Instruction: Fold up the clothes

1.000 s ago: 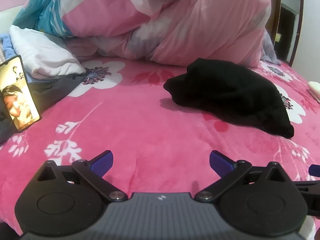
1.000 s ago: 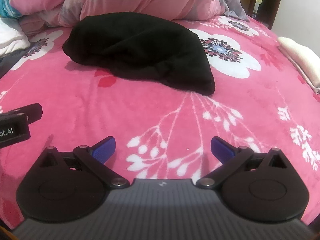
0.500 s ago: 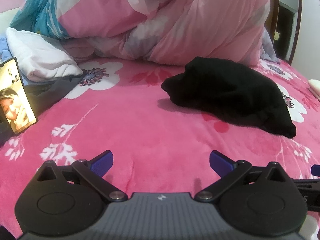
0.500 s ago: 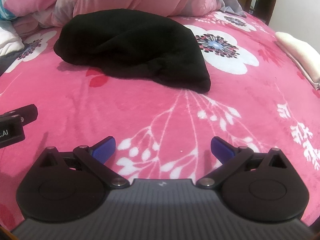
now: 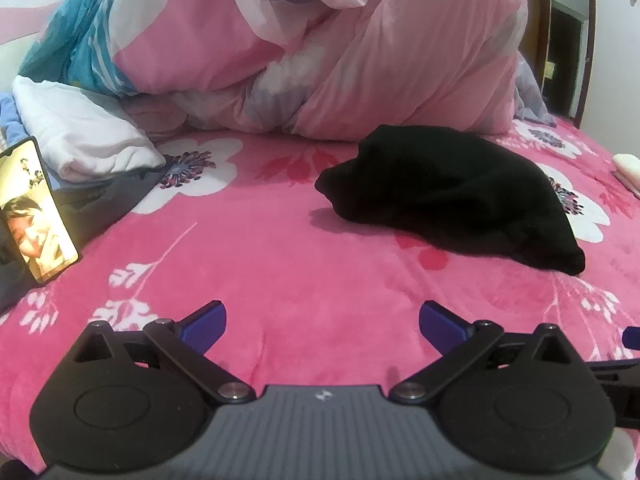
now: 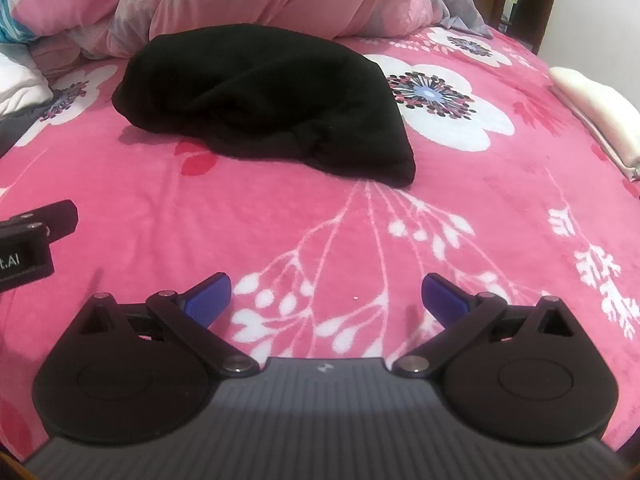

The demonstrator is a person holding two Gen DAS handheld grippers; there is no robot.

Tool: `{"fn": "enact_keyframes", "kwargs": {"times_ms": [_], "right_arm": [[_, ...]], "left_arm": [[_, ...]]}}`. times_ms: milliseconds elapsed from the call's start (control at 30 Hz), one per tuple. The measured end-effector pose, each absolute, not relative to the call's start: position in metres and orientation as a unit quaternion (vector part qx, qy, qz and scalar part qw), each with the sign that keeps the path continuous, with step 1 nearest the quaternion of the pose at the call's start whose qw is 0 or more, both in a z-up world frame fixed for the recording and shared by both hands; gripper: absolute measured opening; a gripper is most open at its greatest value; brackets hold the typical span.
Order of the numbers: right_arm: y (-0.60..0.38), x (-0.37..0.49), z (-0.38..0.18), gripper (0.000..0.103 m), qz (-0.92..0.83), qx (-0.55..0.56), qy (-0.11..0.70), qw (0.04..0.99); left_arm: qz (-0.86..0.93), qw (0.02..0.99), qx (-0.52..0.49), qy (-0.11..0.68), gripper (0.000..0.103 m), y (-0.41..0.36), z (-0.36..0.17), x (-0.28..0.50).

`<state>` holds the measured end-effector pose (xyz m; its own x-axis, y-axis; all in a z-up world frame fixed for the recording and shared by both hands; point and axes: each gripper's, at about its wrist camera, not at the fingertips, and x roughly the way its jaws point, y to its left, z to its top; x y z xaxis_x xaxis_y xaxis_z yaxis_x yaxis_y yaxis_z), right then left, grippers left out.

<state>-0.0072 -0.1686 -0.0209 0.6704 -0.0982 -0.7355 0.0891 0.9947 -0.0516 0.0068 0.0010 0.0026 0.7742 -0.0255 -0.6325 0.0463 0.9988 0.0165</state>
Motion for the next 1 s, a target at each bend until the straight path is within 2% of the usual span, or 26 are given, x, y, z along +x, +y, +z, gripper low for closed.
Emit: {"fn": "enact_keyframes", "kwargs": {"times_ms": [1000], "right_arm": [[-0.17, 0.0, -0.027, 0.102, -0.052, 0.003, 0.41, 0.911]], "left_arm": [[-0.01, 0.937, -0.027, 0.349, 0.103, 0.007, -0.008, 0.018]]}}
